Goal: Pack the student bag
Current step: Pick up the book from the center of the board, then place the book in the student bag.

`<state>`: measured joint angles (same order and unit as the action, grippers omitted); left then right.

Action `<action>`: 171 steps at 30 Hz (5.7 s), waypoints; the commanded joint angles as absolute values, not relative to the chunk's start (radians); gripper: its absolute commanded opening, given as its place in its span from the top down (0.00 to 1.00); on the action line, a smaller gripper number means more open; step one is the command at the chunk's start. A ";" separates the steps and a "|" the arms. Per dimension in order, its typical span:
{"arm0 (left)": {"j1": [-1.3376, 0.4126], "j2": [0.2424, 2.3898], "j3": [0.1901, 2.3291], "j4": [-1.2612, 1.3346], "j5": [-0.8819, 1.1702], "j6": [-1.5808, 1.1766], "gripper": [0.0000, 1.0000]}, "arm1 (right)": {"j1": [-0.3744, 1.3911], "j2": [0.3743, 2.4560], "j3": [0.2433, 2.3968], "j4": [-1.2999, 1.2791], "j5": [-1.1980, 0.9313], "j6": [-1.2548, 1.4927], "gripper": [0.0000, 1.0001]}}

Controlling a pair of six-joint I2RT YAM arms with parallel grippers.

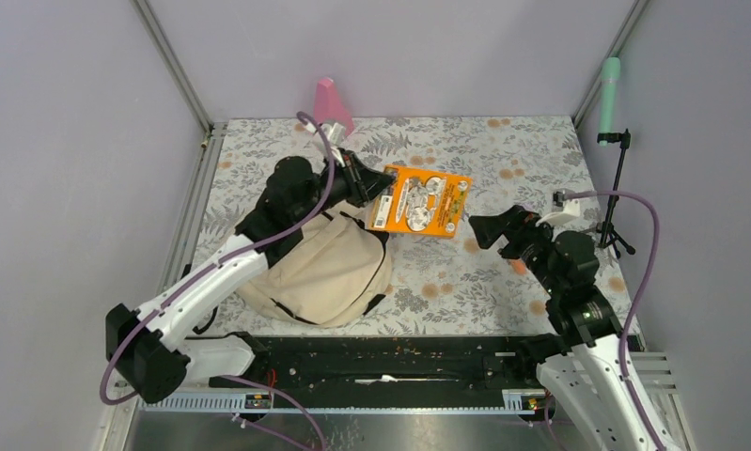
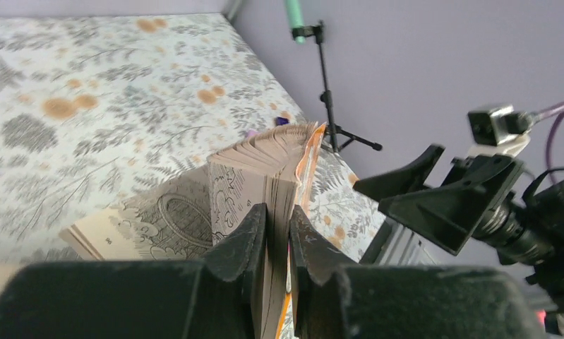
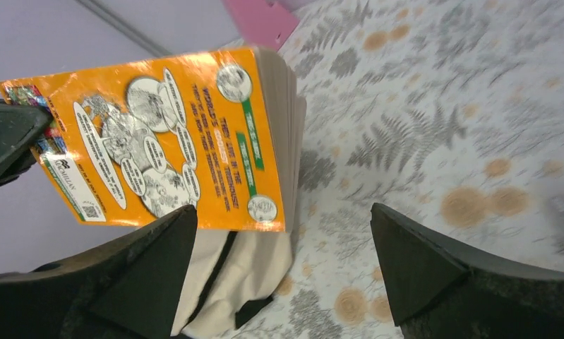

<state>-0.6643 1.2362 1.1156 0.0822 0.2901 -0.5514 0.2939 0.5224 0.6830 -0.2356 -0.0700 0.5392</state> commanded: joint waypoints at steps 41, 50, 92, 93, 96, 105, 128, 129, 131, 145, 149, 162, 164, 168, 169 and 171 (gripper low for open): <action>-0.703 0.983 0.639 0.742 -0.109 -1.205 1.00 | 0.620 0.928 0.393 0.740 0.043 1.278 0.01; -0.742 1.013 0.644 0.795 -0.100 -1.249 1.00 | 0.623 1.022 0.427 0.811 0.041 1.303 0.01; -0.880 0.869 0.674 -0.070 -0.214 -0.630 0.09 | 0.620 0.673 0.629 0.208 0.485 0.679 1.00; -0.879 0.870 0.668 -0.093 -0.202 -0.608 0.08 | 0.620 0.662 0.630 0.182 0.501 0.652 1.00; -0.893 0.906 0.670 -0.158 -0.166 -0.553 0.01 | 0.621 0.617 0.624 0.132 0.531 0.595 1.00; -1.068 1.069 0.750 -0.331 -0.393 -0.503 0.01 | 0.621 0.517 0.604 -0.056 0.565 0.540 1.00; -1.131 1.132 0.844 -0.539 -0.631 -0.470 0.49 | 0.620 0.437 0.585 -0.132 0.551 0.574 1.00; -1.131 1.123 0.838 -0.538 -0.633 -0.468 0.50 | 0.621 0.436 0.585 -0.133 0.552 0.574 1.00; -1.131 1.117 0.832 -0.544 -0.638 -0.458 0.55 | 0.621 0.433 0.583 -0.132 0.551 0.576 1.00; -0.922 0.990 1.023 -0.512 -0.370 -0.214 1.00 | 0.621 0.504 0.654 -0.181 0.275 0.586 1.00; -0.823 0.994 1.103 -0.497 -0.299 -0.137 1.00 | 0.622 0.577 0.654 -0.126 0.045 0.640 1.00; -0.672 0.931 1.051 -0.300 -0.104 -0.096 1.00 | 0.737 0.683 0.678 0.164 -0.063 0.778 1.00; -0.660 0.923 1.042 -0.295 -0.094 -0.100 1.00 | 0.751 0.711 0.671 0.242 -0.045 0.801 1.00; -0.644 0.910 1.026 -0.275 -0.057 -0.110 1.00 | 0.795 0.800 0.667 0.432 -0.012 0.816 1.00; -0.642 0.908 1.025 -0.273 -0.046 -0.110 1.00 | 0.810 0.828 0.670 0.463 -0.005 0.806 1.00; -0.634 0.900 1.018 -0.268 -0.026 -0.111 1.00 | 0.839 0.880 0.676 0.523 0.039 0.782 1.00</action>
